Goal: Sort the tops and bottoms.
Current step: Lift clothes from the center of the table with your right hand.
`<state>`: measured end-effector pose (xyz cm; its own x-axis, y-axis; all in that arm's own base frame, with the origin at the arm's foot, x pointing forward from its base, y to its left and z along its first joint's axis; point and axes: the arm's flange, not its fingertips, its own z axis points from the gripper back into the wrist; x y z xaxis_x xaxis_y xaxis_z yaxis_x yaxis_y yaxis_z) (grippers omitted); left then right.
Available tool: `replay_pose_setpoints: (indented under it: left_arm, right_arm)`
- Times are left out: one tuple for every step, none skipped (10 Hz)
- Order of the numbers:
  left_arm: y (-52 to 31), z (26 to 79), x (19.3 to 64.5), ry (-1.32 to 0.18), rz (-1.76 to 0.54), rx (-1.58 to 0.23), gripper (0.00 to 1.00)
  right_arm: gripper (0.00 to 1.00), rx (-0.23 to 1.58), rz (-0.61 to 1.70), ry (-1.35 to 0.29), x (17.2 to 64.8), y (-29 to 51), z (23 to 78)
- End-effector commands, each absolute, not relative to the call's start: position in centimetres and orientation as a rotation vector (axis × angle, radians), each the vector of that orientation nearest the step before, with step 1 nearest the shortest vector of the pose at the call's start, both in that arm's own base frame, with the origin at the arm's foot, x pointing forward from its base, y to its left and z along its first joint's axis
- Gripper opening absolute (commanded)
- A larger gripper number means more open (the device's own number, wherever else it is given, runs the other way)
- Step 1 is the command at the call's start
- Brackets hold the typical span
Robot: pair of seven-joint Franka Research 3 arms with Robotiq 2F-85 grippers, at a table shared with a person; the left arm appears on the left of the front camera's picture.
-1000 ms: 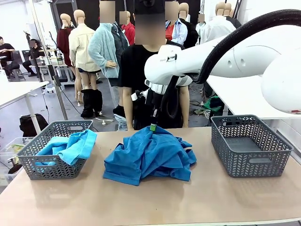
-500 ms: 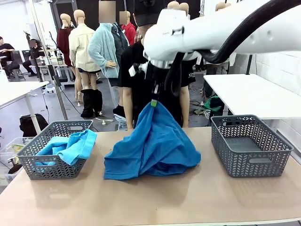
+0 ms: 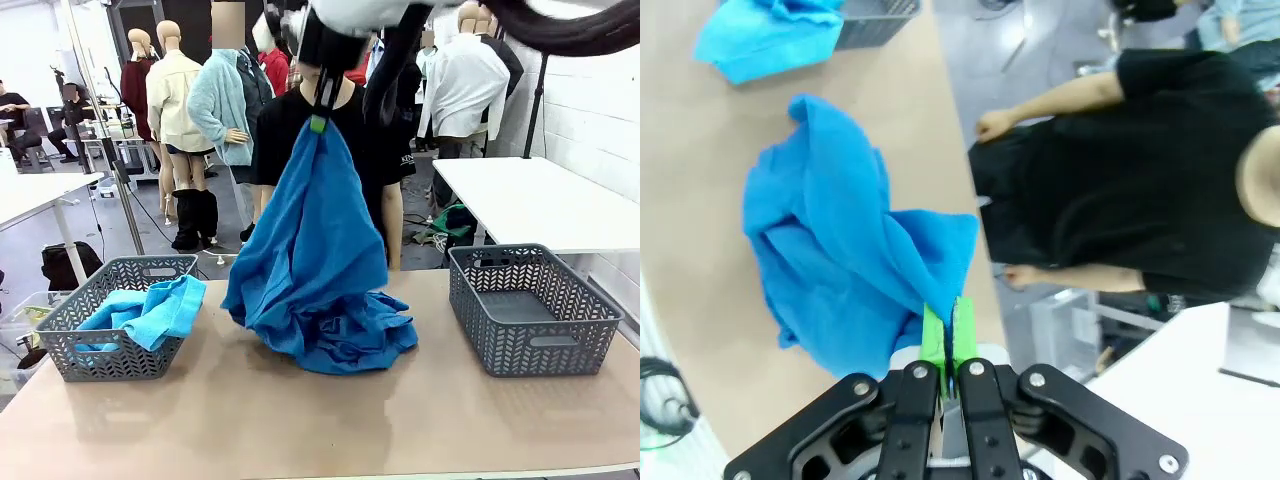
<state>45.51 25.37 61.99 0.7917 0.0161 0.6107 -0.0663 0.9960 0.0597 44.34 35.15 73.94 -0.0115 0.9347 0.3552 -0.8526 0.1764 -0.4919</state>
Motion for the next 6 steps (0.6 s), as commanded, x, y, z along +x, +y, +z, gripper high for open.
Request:
replay_pose_setpoints:
  left_arm:
    - [25.5,61.9,45.3,-0.649,0.035,0.094,1.0]
    - [25.5,61.9,45.3,-0.649,0.035,0.094,1.0]
    - [25.5,61.9,45.3,-0.649,0.035,0.094,1.0]
    - [25.5,61.9,45.3,-0.649,0.035,0.094,1.0]
    - [25.5,61.9,45.3,-0.649,0.035,0.094,1.0]
    - [25.5,61.9,45.3,-0.649,0.035,0.094,1.0]
  right_arm:
    - [0.0,-0.203,1.337,-0.806,41.3,34.8,77.0]
    - [0.0,-0.198,1.294,-0.841,40.1,34.3,79.6]
    - [0.0,-0.184,1.235,-0.888,39.1,33.9,82.0]
    - [0.0,-0.171,1.188,-0.945,37.6,33.5,84.6]
    - [0.0,-0.157,1.131,-1.008,36.2,33.1,86.9]
    - [0.0,-0.133,1.062,-1.038,35.3,32.7,89.3]
